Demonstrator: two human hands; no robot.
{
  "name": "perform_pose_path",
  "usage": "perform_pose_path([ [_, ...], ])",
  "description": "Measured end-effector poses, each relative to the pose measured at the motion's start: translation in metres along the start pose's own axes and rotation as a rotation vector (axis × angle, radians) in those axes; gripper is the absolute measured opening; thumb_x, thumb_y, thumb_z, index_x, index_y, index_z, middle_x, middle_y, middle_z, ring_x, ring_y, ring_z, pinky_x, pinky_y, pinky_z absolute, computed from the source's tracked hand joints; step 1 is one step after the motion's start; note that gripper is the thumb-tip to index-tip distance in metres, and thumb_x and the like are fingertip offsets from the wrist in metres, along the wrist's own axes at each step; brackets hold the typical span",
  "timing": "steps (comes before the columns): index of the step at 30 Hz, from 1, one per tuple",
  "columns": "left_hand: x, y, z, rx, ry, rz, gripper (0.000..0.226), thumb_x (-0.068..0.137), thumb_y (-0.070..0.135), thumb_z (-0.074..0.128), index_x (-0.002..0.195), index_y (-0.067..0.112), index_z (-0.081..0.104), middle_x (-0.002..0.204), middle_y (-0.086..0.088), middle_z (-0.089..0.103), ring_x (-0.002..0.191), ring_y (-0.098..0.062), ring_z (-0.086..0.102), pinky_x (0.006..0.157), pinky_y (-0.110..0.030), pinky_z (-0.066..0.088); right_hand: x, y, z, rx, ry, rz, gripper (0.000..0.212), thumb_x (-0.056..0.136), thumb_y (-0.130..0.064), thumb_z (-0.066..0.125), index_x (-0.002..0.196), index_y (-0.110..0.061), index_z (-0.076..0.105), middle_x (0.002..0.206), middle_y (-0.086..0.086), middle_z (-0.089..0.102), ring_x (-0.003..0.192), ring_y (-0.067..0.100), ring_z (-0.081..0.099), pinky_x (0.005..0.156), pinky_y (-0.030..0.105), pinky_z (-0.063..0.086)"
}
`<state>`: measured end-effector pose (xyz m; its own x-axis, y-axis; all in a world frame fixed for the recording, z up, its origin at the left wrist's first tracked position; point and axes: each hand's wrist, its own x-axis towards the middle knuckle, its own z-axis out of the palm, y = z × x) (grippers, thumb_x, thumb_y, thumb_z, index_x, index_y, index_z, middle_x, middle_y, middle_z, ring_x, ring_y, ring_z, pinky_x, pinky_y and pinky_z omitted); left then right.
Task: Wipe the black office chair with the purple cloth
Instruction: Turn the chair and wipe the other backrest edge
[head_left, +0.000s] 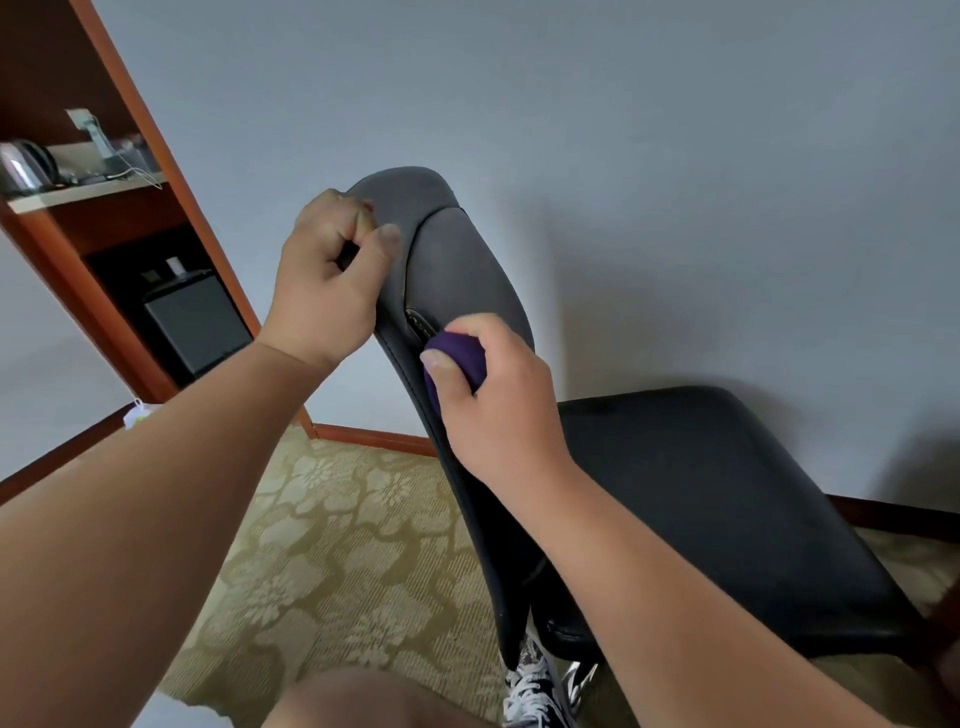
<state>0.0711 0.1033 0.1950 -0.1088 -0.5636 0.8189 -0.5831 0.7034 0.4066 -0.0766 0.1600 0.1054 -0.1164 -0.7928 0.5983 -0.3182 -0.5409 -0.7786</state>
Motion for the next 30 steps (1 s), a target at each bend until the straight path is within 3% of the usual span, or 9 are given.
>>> perform_pose_path([
  [3, 0.005, -0.008, -0.002, -0.004, -0.016, -0.02, 0.029, 0.097, 0.015, 0.055, 0.07, 0.016, 0.045, 0.089, -0.008, 0.054, 0.109, -0.014, 0.056, 0.1, -0.025, 0.042, 0.026, -0.013, 0.005, 0.009, -0.017, -0.058, 0.022, 0.094, -0.028, 0.068, 0.113, -0.019, 0.064, 0.106, -0.005, 0.066, 0.094, 0.009, 0.056, 0.077, 0.006, 0.039],
  [5, 0.006, -0.013, -0.005, -0.008, -0.022, -0.051, 0.032, 0.098, 0.014, 0.055, 0.07, 0.022, 0.042, 0.095, -0.008, 0.057, 0.112, 0.0, 0.054, 0.097, -0.015, 0.04, 0.037, -0.016, 0.011, -0.013, -0.058, -0.057, 0.022, 0.094, -0.029, 0.067, 0.115, -0.02, 0.065, 0.107, -0.005, 0.065, 0.094, 0.009, 0.055, 0.079, 0.006, 0.039],
  [9, 0.012, -0.019, -0.009, -0.055, -0.062, -0.187, 0.036, 0.1, 0.012, 0.055, 0.068, 0.01, 0.038, 0.108, -0.001, 0.061, 0.106, 0.024, 0.048, 0.093, 0.0, 0.032, 0.04, 0.003, 0.025, -0.126, -0.135, 0.033, 0.017, 0.095, -0.033, 0.063, 0.111, -0.026, 0.064, 0.107, -0.003, 0.065, 0.096, 0.021, 0.06, 0.085, 0.04, 0.053],
  [12, 0.019, -0.021, -0.007, -0.114, -0.044, -0.297, 0.037, 0.1, 0.016, 0.053, 0.066, 0.01, 0.041, 0.108, 0.012, 0.061, 0.109, 0.031, 0.041, 0.092, 0.005, 0.029, 0.032, 0.015, 0.027, -0.195, -0.137, 0.065, 0.015, 0.095, -0.034, 0.062, 0.109, -0.028, 0.062, 0.105, -0.005, 0.064, 0.095, 0.02, 0.06, 0.083, 0.042, 0.054],
  [16, 0.02, -0.025, -0.002, -0.108, 0.009, -0.34, 0.033, 0.101, 0.018, 0.051, 0.076, -0.004, 0.05, 0.109, 0.004, 0.06, 0.108, 0.03, 0.044, 0.087, 0.004, 0.032, 0.027, 0.019, 0.031, -0.228, -0.114, 0.088, 0.015, 0.097, -0.034, 0.06, 0.11, -0.027, 0.06, 0.104, -0.007, 0.063, 0.093, 0.018, 0.059, 0.081, 0.04, 0.054],
  [21, 0.018, -0.029, -0.003, -0.1, 0.022, -0.303, 0.03, 0.1, 0.017, 0.05, 0.081, -0.006, 0.051, 0.103, 0.006, 0.059, 0.114, 0.016, 0.05, 0.097, -0.006, 0.037, 0.03, 0.006, 0.04, -0.092, -0.042, 0.108, 0.017, 0.096, -0.031, 0.063, 0.111, -0.024, 0.064, 0.105, -0.006, 0.064, 0.096, 0.016, 0.059, 0.084, 0.038, 0.053],
  [23, 0.017, -0.028, -0.002, -0.106, 0.026, -0.275, 0.031, 0.1, 0.015, 0.049, 0.081, -0.009, 0.05, 0.099, 0.008, 0.057, 0.112, 0.012, 0.052, 0.101, -0.012, 0.038, 0.036, -0.008, 0.043, 0.012, -0.019, 0.11, 0.014, 0.096, -0.03, 0.063, 0.109, -0.024, 0.065, 0.102, -0.008, 0.066, 0.096, 0.013, 0.06, 0.083, 0.03, 0.051],
  [26, 0.016, -0.025, -0.002, -0.102, 0.034, -0.253, 0.031, 0.1, 0.012, 0.048, 0.08, -0.012, 0.05, 0.098, 0.005, 0.058, 0.1, 0.019, 0.051, 0.107, -0.017, 0.037, 0.045, -0.027, 0.047, 0.131, -0.019, 0.129, 0.012, 0.096, -0.031, 0.061, 0.106, -0.024, 0.066, 0.1, -0.009, 0.067, 0.094, 0.008, 0.061, 0.078, 0.017, 0.047],
  [30, 0.014, -0.027, -0.003, -0.11, 0.042, -0.249, 0.031, 0.099, 0.011, 0.049, 0.08, -0.013, 0.049, 0.098, 0.0, 0.059, 0.096, 0.019, 0.051, 0.109, -0.02, 0.037, 0.043, -0.023, 0.049, 0.081, -0.056, 0.109, 0.011, 0.095, -0.033, 0.061, 0.104, -0.028, 0.065, 0.096, -0.008, 0.068, 0.092, 0.013, 0.063, 0.081, 0.034, 0.054],
])
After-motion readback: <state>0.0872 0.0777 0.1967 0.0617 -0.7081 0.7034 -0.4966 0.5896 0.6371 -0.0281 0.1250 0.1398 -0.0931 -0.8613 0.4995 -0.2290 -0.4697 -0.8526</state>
